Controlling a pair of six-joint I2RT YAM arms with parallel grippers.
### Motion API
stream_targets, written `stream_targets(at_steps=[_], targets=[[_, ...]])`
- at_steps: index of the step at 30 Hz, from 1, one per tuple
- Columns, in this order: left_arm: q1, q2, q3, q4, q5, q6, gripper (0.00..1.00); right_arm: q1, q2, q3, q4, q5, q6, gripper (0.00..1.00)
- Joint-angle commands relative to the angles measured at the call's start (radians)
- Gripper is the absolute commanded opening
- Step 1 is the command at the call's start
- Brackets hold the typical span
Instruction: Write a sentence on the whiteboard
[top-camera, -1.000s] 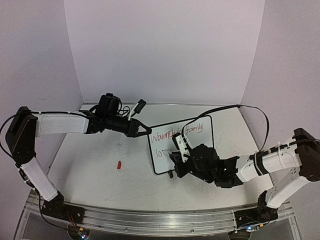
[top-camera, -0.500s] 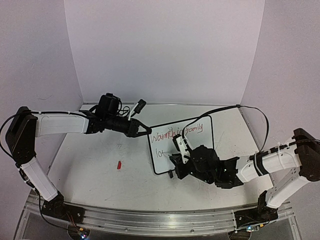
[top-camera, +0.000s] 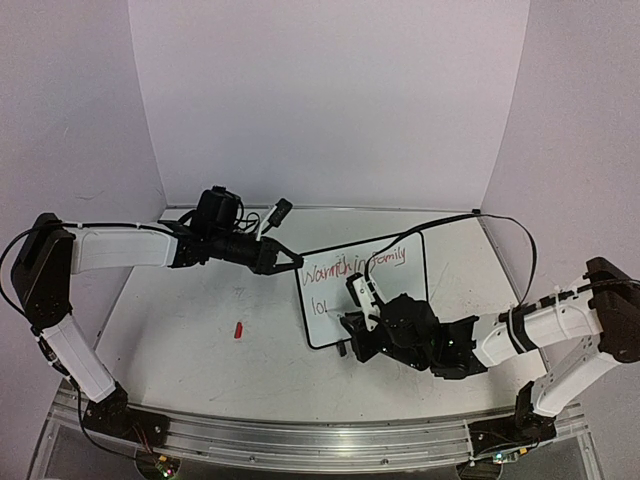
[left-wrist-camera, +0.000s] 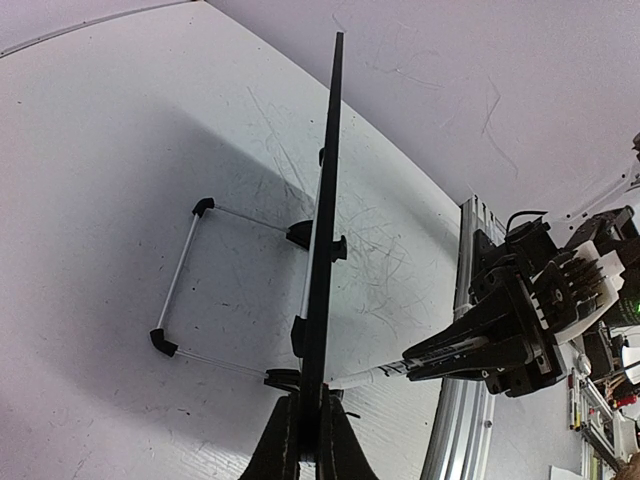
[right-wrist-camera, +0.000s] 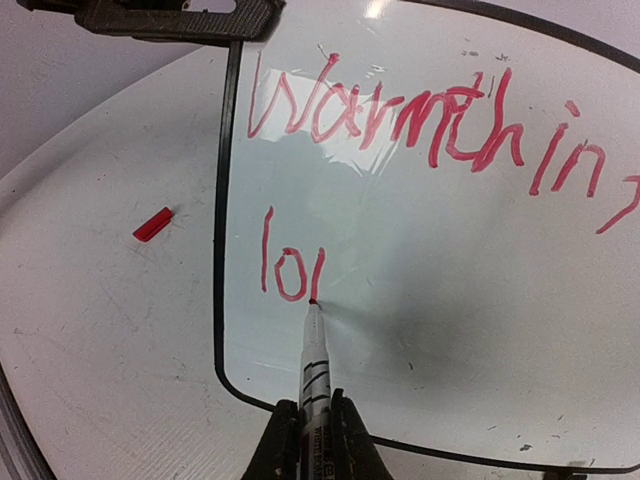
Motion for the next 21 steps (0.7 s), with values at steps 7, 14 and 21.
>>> stream_targets(at_steps=[7,14,21], targets=[[-0.005,-0.045,0.010,0.010,0.012,0.014,0.00,0.000,0.000,0.034,0.013,0.060,0.002,0.00],[-0.004,-0.047,0.009,0.010,0.012,0.014,0.00,-0.003,-0.004,0.049,0.017,0.087,-0.009,0.00],[-0.004,-0.048,0.009,0.010,0.010,0.015,0.00,-0.011,-0.007,0.051,0.020,0.103,-0.010,0.00]])
